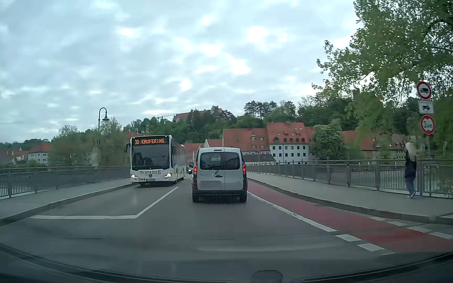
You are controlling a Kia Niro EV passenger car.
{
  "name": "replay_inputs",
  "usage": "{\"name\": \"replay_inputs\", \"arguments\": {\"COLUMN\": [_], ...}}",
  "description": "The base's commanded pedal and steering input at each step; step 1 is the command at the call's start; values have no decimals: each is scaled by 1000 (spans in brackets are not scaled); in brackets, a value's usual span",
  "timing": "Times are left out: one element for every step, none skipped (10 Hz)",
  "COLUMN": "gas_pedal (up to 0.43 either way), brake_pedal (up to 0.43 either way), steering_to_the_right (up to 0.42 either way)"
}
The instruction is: Follow the waypoints while adhering to traffic rules and regulations
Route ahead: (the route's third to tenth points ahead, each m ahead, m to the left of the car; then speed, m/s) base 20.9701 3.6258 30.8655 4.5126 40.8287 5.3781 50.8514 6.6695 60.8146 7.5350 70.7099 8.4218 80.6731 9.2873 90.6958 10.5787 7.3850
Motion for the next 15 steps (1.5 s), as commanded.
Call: {"name": "replay_inputs", "arguments": {"gas_pedal": [248,240,228,228,228,228,220,220,220,209,197,189,189,189,177], "brake_pedal": [0,0,0,0,0,0,0,0,0,0,0,0,0,0,0], "steering_to_the_right": [-120,-98,-80,-61,-42,-34,-29,-25,-16,-8,-5,-6,-6,-6,-6]}}
